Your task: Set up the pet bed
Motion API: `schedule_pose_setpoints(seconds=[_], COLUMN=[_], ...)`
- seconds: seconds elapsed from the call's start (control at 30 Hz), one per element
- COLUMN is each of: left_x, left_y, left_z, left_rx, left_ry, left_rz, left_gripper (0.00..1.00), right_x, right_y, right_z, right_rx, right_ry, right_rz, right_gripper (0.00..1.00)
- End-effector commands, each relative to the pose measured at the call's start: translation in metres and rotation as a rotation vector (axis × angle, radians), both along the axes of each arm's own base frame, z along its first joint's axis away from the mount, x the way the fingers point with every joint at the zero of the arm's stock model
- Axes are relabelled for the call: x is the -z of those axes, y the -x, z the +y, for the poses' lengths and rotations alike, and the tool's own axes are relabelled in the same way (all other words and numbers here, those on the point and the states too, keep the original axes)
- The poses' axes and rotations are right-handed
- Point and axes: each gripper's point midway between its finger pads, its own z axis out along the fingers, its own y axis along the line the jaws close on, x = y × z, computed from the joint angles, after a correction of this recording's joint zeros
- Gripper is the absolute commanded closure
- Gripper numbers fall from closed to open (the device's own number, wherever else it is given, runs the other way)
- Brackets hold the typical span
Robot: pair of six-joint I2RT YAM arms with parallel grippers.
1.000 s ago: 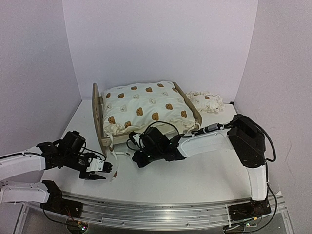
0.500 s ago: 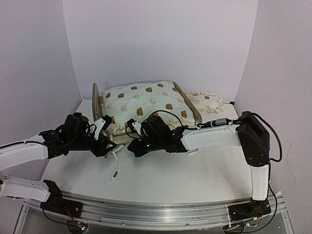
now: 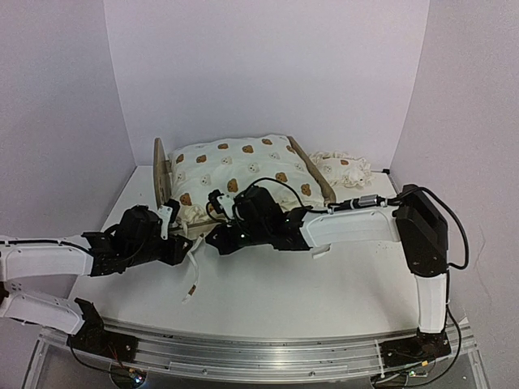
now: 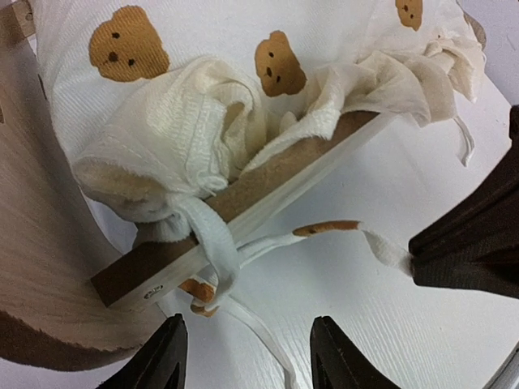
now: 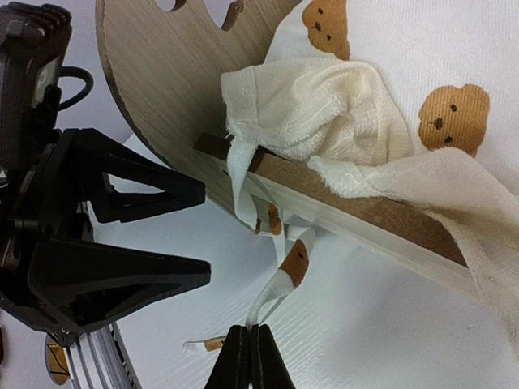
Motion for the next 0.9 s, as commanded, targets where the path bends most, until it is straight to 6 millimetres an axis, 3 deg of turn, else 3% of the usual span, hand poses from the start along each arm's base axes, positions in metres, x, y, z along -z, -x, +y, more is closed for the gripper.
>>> schedule_pose_setpoints(seconds=[0.0,0.13,0.27,0.37,0.47,0.57,0.63,0.87], left_x=[-0.006,0.010,0.007,0.011,0.018,0.021,0.018,0.011], left_y=[-0.018,-0.021,-0.036,-0.051,-0.063,-0.070,-0.071,-0.054], left_z=[0.007,0.012,0.011,0.021,0.038,0.049,0.046,0.034], left_rx=[-0.117,-0.162,-0.177,-0.229,-0.284,-0.308,-0.282,-0.196], left_ry=[0.034,0.032,0.035,0.041,0.038,0.032,0.029,0.043], left_rz=[-0.062,-0.019,-0.053,-0.045,-0.025,-0.014,-0.017,0.089], left_gripper=[0.50,0.53,0.57,0.60,0.68,0.84,0.99,1.00], right_x=[-0.016,-0.016,-0.014,-0.012,-0.011,-0.008,-0.006,-0.015], right_y=[0.000,0.001,-0.001,-0.003,-0.007,-0.012,-0.016,-0.037], right_z=[0.014,0.017,0.021,0.023,0.024,0.023,0.024,0.046], right_rx=[-0.028,-0.055,-0.070,-0.072,-0.071,-0.066,-0.064,-0.093], right_ry=[-0.067,-0.096,-0.135,-0.163,-0.184,-0.199,-0.212,-0.272], right_rz=[-0.012,-0.008,0.020,0.039,0.050,0.065,0.077,0.076], right_gripper=[1.00,1.00,1.00,1.00,1.00,1.00,1.00,1.00])
